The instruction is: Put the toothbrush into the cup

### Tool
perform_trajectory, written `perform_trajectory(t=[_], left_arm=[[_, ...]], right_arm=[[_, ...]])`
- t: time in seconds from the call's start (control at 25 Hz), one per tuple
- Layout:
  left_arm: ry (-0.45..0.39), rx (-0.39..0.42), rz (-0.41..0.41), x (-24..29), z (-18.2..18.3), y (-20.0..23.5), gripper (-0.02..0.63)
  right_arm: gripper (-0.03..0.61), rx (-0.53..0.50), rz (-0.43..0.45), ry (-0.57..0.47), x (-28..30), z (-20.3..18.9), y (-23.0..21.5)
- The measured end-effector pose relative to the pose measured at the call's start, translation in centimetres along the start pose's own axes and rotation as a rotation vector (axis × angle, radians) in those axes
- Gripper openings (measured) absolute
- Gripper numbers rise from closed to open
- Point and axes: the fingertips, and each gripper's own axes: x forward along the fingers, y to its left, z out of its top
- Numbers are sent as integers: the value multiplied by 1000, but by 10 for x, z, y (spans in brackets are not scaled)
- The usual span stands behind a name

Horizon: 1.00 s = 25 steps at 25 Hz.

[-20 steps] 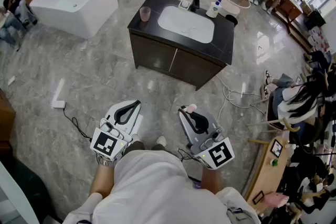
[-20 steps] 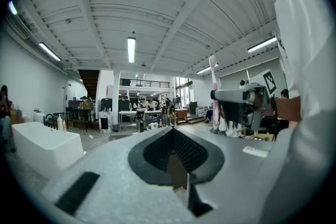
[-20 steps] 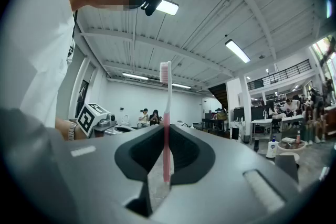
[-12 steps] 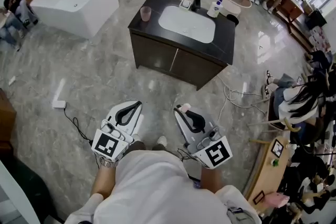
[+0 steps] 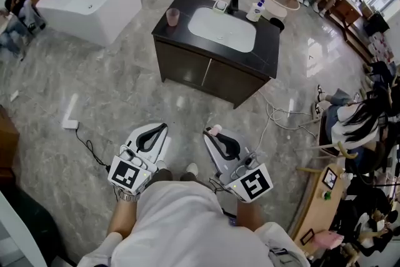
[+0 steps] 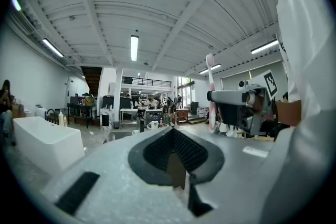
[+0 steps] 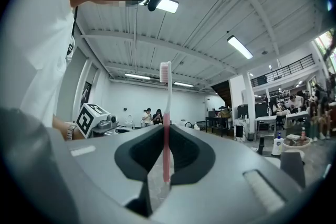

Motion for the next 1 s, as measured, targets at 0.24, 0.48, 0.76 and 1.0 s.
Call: perform_trajectory(t=[0.24,0.48,0.76,1.0], left_arm=[[-15,-8,25,1,1,-1,2],[-10,-36,73,9,-6,1,2],[17,-5,90,39,-9,-9,2],[30,22,109,65,-4,-11,2]], right_arm=[[43,10,6,-7,-5,-1,-6],[43,25,13,-7,-9,-4,-21],[43,26,32,-28,-18,-12,-55],[43,51,47,-58,-21,-17,-82]])
